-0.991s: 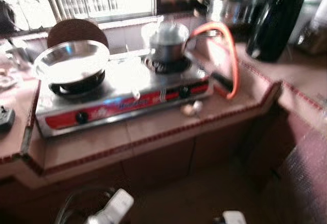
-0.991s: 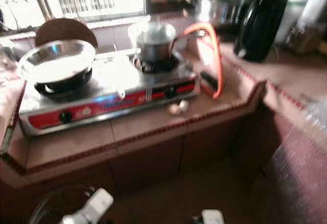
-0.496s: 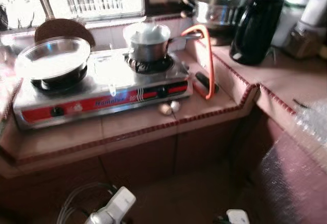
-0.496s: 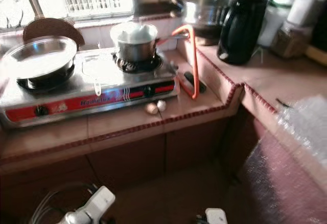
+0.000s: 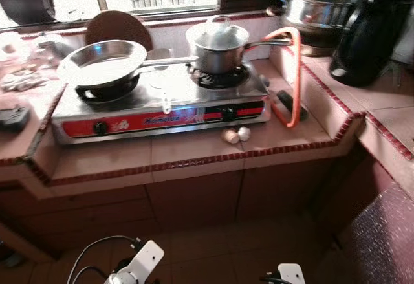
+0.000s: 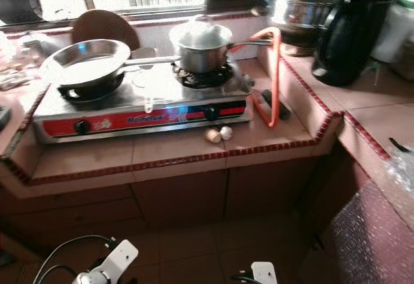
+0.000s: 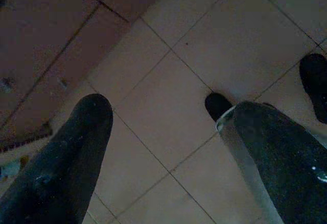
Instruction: Kitchen organization
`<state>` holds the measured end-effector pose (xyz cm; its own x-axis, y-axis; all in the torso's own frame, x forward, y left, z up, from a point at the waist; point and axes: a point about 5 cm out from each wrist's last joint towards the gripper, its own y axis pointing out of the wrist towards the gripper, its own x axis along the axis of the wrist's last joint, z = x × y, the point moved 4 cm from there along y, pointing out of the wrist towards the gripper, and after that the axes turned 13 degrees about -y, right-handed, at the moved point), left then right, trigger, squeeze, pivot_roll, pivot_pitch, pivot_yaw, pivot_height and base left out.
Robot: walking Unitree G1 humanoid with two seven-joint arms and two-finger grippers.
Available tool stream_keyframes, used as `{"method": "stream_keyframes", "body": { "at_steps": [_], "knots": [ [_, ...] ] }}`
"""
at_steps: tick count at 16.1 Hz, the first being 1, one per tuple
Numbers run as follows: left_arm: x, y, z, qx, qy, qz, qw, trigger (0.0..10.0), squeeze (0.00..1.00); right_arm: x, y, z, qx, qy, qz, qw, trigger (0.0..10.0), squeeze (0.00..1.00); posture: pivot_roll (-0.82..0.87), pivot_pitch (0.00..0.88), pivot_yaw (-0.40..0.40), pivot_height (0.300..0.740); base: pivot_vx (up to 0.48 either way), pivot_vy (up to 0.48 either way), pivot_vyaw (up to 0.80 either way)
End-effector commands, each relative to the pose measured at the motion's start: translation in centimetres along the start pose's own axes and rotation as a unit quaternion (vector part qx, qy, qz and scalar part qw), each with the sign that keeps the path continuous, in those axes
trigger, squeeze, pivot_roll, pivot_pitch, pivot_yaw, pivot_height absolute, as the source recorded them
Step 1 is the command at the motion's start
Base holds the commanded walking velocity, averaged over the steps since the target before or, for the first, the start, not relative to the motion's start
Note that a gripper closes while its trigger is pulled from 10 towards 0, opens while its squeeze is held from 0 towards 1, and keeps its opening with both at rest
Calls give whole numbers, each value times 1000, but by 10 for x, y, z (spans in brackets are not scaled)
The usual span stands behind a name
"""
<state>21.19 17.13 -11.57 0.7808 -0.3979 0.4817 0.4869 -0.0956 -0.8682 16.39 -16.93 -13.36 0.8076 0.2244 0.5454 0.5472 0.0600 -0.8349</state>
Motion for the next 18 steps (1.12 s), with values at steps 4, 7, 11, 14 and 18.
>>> {"method": "stream_keyframes", "body": {
  "at_steps": [4, 7, 11, 14, 18],
  "knots": [
    [0, 0, 5, 13, -2, 5, 1000, 10000, 0, -1, 0, 0, 2, -2, 3, 1000, 10000, 0, 25, 0, -3, 740, 0, 0, 0],
    [-1, 0, 6, 18, -7, 6, 1000, 10000, 0, 0, 0, 0, 3, -4, 3, 1000, 10000, 0, 26, 0, -2, 740, 0, 0, 0],
    [-1, -1, 7, 17, -6, 6, 1000, 10000, 0, 0, 0, 1, 5, -7, 3, 1000, 10000, 0, 27, 0, -3, 740, 0, 419, 0],
    [-2, -1, 7, 17, -3, 7, 1000, 10000, 0, 0, 0, 1, 5, -7, 3, 1000, 10000, 0, 27, 0, -1, 740, 0, 460, 0],
    [-4, -1, 7, 18, 2, 10, 1000, 10000, 0, -1, 0, 3, 6, -9, 4, 1000, 10000, 0, 27, 0, 0, 740, 0, 458, 0]
  ]
}}
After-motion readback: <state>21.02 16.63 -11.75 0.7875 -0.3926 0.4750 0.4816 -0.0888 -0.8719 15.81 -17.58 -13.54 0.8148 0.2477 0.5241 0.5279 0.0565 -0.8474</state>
